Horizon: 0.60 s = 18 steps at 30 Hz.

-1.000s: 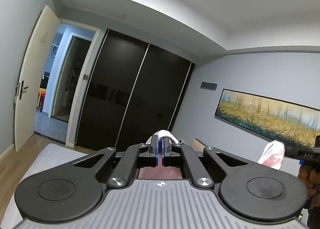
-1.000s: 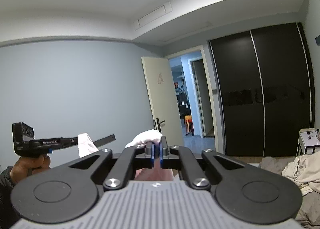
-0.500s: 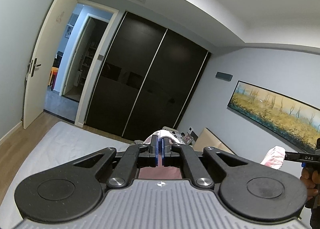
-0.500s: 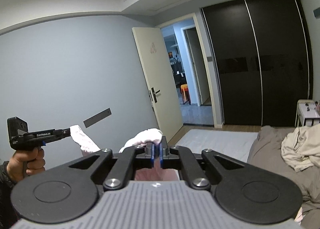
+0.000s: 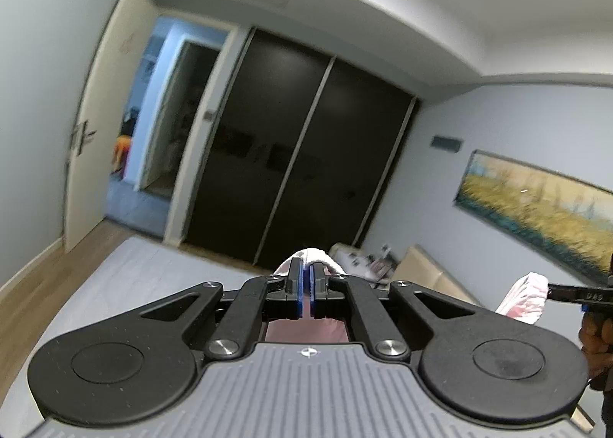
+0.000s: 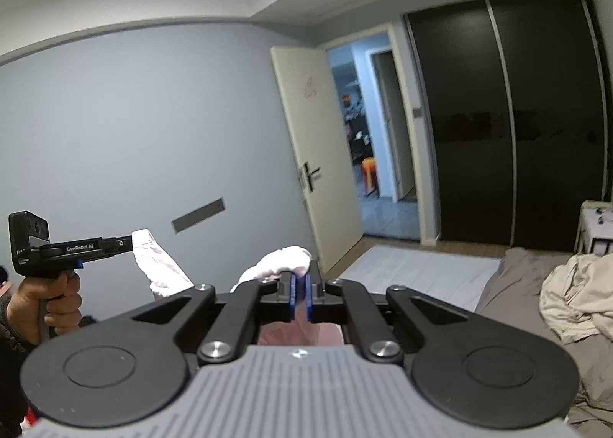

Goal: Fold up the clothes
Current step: 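Hold the pink garment raised by both cuffs, grippers spread apart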

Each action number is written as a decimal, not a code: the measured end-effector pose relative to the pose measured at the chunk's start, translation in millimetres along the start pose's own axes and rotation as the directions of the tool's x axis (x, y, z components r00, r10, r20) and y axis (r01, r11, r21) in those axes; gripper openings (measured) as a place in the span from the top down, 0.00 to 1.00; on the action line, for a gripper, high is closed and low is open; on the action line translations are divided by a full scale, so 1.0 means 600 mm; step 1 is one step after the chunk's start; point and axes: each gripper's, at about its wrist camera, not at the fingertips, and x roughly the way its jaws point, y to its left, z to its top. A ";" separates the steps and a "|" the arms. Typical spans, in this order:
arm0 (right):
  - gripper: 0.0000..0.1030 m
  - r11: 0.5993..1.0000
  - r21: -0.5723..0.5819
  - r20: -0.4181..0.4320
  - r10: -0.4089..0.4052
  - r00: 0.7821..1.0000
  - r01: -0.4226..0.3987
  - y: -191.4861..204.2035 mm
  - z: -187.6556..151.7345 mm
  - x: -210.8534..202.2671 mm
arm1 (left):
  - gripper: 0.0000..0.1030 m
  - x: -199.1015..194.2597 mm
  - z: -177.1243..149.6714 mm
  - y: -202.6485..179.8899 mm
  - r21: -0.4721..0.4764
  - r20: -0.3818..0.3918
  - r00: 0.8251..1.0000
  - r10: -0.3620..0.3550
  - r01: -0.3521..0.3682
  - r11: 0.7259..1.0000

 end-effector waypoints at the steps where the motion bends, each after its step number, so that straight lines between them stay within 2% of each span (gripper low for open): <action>1: 0.94 1.000 -0.002 -0.018 0.006 1.000 -0.006 -0.008 0.000 0.008 | 0.99 0.008 -0.004 0.001 -0.009 -0.025 0.999 0.023 -0.023 1.000; 4: 0.94 1.000 0.000 -0.078 0.011 0.997 -0.011 -0.036 -0.005 0.042 | 0.99 0.051 -0.013 0.010 -0.010 -0.144 0.986 0.089 -0.091 0.996; 8: 0.94 0.999 0.029 -0.163 -0.017 0.986 0.022 -0.066 -0.028 0.117 | 0.99 0.133 -0.017 0.047 0.029 -0.322 0.939 0.123 -0.120 0.992; 12: 0.94 0.995 0.080 -0.241 -0.040 0.970 0.061 -0.085 -0.050 0.192 | 0.99 0.203 -0.005 0.106 0.056 -0.424 0.897 0.127 -0.114 0.992; 18: 0.94 0.987 0.082 -0.281 -0.113 0.953 0.141 -0.122 -0.022 0.352 | 0.99 0.339 0.026 0.212 0.046 -0.534 0.833 0.145 -0.143 0.989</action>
